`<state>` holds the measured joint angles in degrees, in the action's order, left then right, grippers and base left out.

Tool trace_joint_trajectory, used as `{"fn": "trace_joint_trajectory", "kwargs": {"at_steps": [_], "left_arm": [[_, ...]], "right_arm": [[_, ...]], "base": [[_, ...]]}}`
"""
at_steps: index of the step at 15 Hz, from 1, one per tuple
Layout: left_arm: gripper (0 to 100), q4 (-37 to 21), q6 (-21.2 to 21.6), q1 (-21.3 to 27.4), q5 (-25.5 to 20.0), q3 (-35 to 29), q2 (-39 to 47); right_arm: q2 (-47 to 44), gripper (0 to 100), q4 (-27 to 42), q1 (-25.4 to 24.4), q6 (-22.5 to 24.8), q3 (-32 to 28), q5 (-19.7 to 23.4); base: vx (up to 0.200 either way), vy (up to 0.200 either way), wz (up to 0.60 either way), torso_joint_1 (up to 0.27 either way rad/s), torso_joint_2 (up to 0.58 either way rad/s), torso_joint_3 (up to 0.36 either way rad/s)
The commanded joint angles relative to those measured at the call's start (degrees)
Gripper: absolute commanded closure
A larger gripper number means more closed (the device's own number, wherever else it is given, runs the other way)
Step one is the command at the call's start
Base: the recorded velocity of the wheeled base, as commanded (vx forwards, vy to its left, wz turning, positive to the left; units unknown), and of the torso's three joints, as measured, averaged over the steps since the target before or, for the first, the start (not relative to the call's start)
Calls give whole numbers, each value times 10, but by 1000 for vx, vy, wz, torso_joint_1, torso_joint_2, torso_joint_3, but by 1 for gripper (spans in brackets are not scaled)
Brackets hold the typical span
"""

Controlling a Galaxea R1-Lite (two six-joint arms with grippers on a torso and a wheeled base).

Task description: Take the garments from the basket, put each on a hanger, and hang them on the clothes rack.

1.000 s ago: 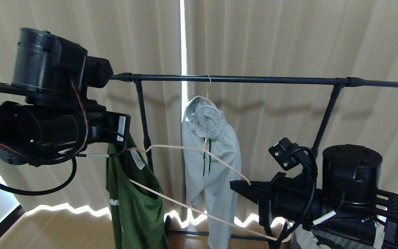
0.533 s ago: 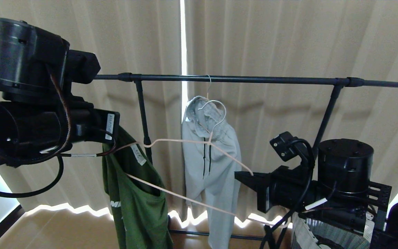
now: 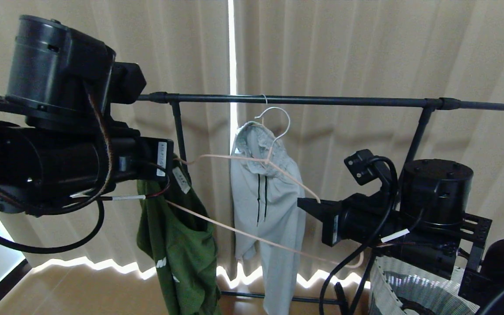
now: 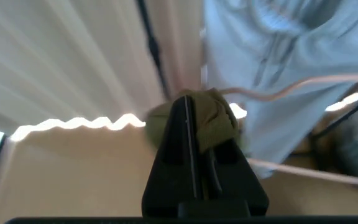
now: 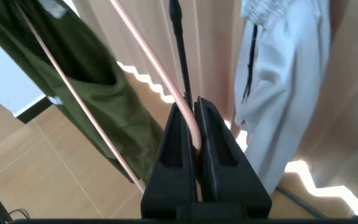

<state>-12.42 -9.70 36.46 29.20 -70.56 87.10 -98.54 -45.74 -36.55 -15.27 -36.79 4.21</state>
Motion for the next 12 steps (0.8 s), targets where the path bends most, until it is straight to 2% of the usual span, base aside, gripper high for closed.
{"fn": "trace_joint_trajectory", "kwargs": {"at_steps": [1, 2, 5, 10, 12], "left_arm": [[100, 1, -6, 8, 1, -17, 24], [100, 2, -6, 8, 0, -18, 25], [100, 6, -59, 25, 0, -46, 41], [100, 43, -57, 38, -13, -47, 40], [100, 65, -38, 64, -93, -42, 23]], "right_arm": [[-6, 100, -1, -10, 0, -6, 0], [-6, 100, -1, -13, 0, -6, 0], [-8, 100, -3, -39, 0, -8, 0], [-19, 100, -3, -48, 0, -21, 0], [-19, 100, -3, -51, 0, -32, -1]], "base": [[0, 0, 0, 0, 0, 0], [0, 0, 0, 0, 0, 0], [0, 0, 0, 0, 0, 0], [0, 0, 0, 0, 0, 0], [0, 0, 0, 0, 0, 0]]}}
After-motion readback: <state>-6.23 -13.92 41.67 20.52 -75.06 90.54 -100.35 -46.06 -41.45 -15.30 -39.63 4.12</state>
